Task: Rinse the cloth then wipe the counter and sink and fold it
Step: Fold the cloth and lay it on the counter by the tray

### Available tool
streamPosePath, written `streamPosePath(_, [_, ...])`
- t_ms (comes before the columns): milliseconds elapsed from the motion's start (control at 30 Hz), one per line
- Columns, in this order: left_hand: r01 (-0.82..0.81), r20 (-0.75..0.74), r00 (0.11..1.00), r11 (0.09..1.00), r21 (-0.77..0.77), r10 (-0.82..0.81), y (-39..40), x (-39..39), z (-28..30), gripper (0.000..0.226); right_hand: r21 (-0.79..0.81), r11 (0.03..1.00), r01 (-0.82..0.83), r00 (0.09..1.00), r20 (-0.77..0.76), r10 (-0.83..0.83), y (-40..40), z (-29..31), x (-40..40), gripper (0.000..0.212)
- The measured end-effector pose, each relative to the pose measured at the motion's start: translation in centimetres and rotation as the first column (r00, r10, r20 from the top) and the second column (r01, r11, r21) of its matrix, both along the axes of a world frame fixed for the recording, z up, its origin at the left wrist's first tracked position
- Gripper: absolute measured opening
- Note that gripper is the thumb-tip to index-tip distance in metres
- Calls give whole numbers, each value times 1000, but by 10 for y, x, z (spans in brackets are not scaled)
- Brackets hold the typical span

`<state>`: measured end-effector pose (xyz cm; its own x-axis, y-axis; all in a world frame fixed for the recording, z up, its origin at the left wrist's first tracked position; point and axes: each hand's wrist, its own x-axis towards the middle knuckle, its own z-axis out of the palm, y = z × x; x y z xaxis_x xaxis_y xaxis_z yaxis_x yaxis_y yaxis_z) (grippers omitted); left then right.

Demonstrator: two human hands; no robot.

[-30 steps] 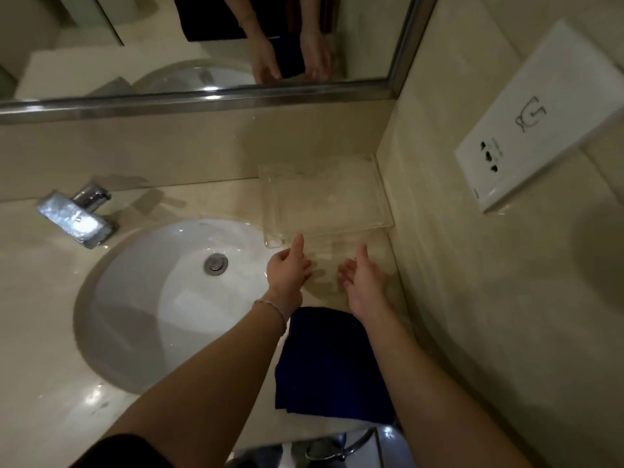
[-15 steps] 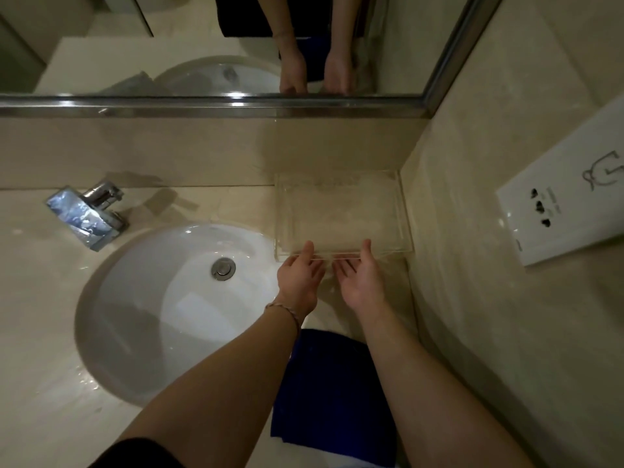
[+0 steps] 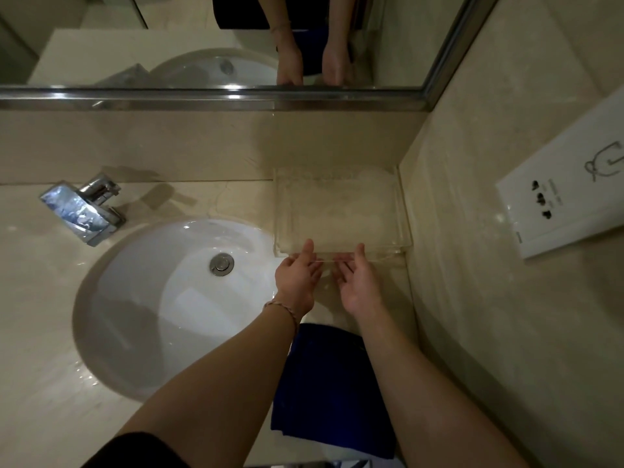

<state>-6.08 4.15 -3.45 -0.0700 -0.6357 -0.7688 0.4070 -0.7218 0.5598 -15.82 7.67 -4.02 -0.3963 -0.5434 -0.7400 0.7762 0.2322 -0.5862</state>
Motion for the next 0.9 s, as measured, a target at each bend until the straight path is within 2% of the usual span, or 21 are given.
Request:
streamPosePath(133, [8, 21, 1000, 1000, -9, -8, 13, 6, -4, 24, 12, 1000, -12, 1000, -10, 12, 10, -5, 3, 35])
streamPosePath(267, [37, 60, 998, 999, -17, -36, 28, 12, -7, 16, 47, 998, -35, 999, -40, 36, 24, -11, 6, 35])
streamPosePath(533, [87, 121, 989, 996, -24, -83, 55, 28, -6, 17, 65, 997, 30, 999, -39, -28, 59, -9, 13, 29])
streamPosePath(667, [112, 211, 972, 994, -13, -107, 70, 35, -6, 18, 109, 993, 37, 999, -42, -33, 76, -10, 19, 35])
streamPosePath(900, [153, 363, 919, 988, 26, -152, 90, 46, 0, 13, 164, 985, 60, 997, -59, -51, 98, -2, 28, 28])
